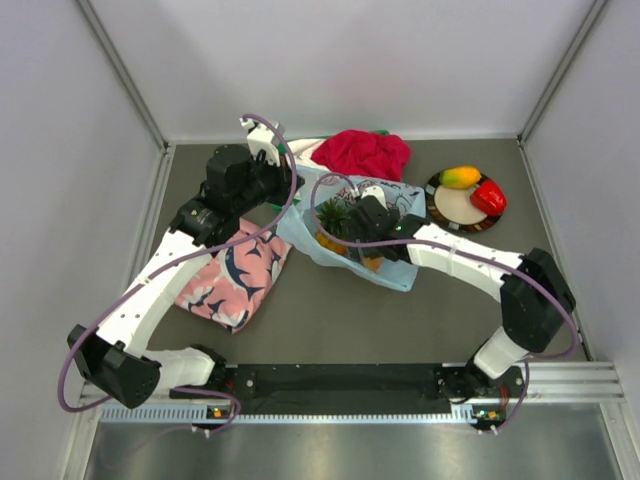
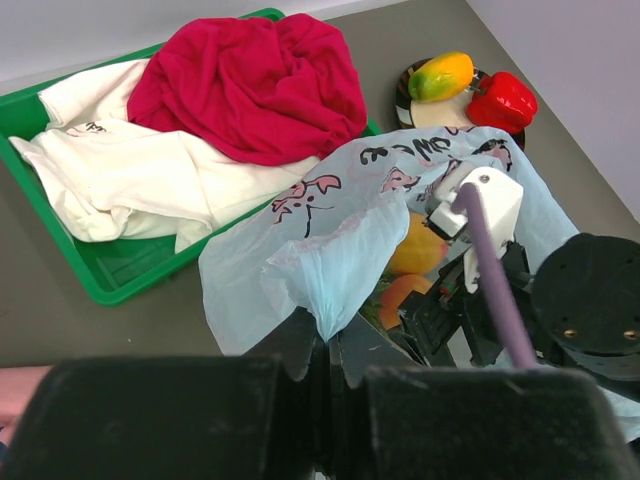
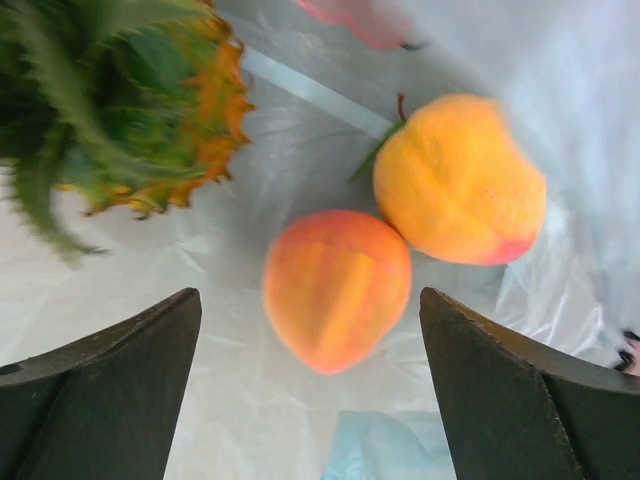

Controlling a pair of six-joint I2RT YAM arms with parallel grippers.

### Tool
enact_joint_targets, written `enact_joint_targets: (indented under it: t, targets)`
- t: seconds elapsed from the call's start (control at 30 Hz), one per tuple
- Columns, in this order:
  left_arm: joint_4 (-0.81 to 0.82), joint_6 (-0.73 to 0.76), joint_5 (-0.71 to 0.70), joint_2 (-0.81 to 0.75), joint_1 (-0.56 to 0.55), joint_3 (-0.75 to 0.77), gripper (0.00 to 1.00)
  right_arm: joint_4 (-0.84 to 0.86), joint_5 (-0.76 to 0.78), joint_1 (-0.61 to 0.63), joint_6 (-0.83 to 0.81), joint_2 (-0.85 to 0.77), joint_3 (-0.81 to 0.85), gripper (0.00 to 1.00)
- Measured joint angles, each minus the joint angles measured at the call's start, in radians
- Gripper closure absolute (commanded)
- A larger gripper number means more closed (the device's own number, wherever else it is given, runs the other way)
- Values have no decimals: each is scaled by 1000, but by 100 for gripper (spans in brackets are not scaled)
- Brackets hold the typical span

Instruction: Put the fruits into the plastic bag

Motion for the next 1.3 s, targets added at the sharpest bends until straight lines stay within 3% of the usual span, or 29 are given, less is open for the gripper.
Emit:
enact_joint_targets:
  t: [0.5,0.97,1.3]
  targets:
    - [0,0,0,0,0,0,100,196,-173,0,-1,-220,-100,24]
    - [0,0,0,0,0,0,100,338,-365,-3,-29,-430,-137,27]
    - [0,0,0,0,0,0,100,283,-404,-179,-72,-521,-128,28]
